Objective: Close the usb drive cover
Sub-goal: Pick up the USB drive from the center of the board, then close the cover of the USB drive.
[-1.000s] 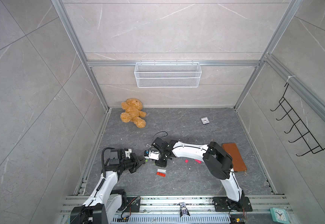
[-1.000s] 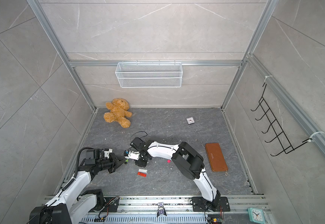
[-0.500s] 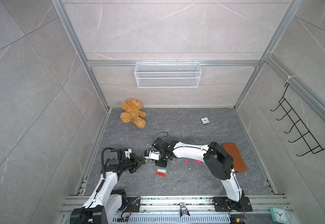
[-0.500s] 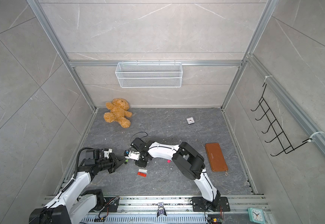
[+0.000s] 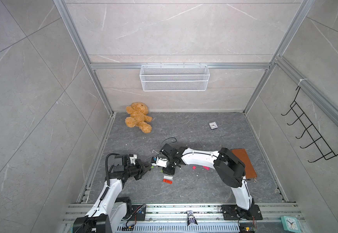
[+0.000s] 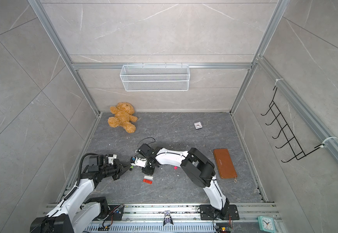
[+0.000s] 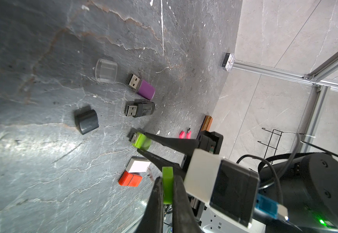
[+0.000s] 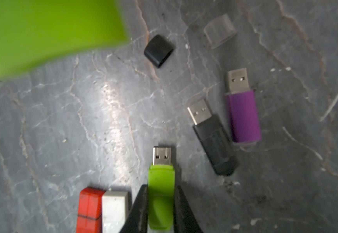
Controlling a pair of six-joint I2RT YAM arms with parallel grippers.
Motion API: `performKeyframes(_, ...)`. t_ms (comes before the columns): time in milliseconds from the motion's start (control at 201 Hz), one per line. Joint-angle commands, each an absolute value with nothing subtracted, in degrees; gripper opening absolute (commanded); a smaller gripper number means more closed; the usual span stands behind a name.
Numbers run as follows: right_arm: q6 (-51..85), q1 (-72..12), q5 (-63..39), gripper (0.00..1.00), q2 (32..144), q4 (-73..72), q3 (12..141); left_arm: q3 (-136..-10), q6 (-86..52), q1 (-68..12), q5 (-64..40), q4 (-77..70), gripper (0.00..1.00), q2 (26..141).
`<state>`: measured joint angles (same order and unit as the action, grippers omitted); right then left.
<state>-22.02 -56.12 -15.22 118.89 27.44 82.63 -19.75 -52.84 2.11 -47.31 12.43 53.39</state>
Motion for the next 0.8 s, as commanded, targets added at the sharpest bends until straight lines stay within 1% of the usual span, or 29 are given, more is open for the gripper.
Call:
performKeyframes(0,-22.2,-55.6,-20.1,0.17,113.2,24.0,79.4,-22.4,-50.9,1.8,-50.2,11.8,0.00,54.2)
performKeyframes(160,-22.3,-54.6,-23.0,0.17,109.3,19.1,75.2,-22.6,-51.0,1.7,-52.0,9.9,0.00,55.0)
performKeyframes(389,-21.2,-52.9,-30.6,0.17,105.8,11.8,71.6,-23.3,-51.2,0.0,-54.7,6.0,0.00,55.8)
performKeyframes(514,-20.6,-52.9,-31.9,0.16,106.1,10.9,72.0,-23.7,-51.2,-1.4,-54.6,5.5,0.00,56.1)
performKeyframes(793,-20.2,-52.0,-32.2,0.16,105.6,9.6,71.4,-23.6,-50.9,-1.8,-54.5,5.5,0.00,56.2)
